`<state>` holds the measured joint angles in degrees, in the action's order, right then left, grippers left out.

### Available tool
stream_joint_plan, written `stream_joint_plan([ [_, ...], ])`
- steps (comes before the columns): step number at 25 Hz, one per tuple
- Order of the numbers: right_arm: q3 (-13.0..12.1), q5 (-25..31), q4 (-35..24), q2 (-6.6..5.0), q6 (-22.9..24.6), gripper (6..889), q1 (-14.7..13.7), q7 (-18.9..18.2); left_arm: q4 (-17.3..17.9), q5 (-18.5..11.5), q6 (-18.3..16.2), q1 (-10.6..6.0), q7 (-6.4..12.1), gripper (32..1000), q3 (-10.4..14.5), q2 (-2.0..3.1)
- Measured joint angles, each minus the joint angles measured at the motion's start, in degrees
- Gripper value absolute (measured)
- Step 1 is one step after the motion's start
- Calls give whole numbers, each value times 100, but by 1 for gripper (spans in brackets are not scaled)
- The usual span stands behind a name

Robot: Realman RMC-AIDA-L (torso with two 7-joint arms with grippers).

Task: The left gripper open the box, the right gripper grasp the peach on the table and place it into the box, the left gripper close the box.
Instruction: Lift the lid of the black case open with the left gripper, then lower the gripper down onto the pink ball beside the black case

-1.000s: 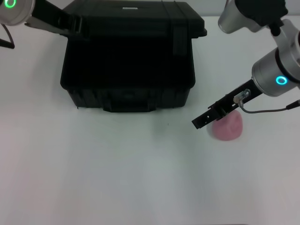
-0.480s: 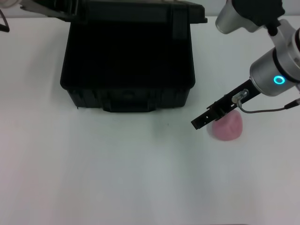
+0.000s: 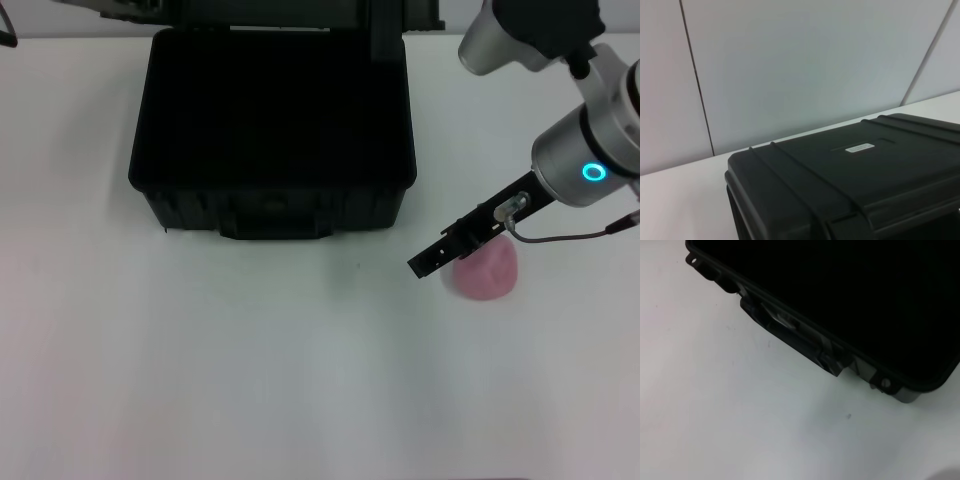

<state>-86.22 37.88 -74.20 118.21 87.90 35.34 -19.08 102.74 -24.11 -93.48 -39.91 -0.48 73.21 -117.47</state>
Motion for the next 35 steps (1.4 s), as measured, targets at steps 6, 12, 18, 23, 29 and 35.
stream_joint_plan([
  [6, 0, 0, 26, 0, -9, 848, 4, 0, 0, 9, 35, -23, 10, 405, -1, 4],
  [12, 0, 0, 29, 0, -10, 848, 8, 0, 0, 21, 32, -67, 33, 405, -24, 5],
  [18, 0, 0, 29, 0, -14, 848, 8, 0, 0, 14, 22, -85, 48, 405, -47, 1],
  [23, 37, -2, 42, -6, -103, 848, 13, 0, 0, 2, 16, -91, 48, 405, -46, -2],
  [29, 209, -112, 236, -32, -259, 847, 31, -109, 0, -1, -3, -101, 52, 405, -38, -4],
  [35, 220, -159, 744, -42, -699, 847, 145, -294, 0, -4, -7, -105, 55, 405, -23, -4],
])
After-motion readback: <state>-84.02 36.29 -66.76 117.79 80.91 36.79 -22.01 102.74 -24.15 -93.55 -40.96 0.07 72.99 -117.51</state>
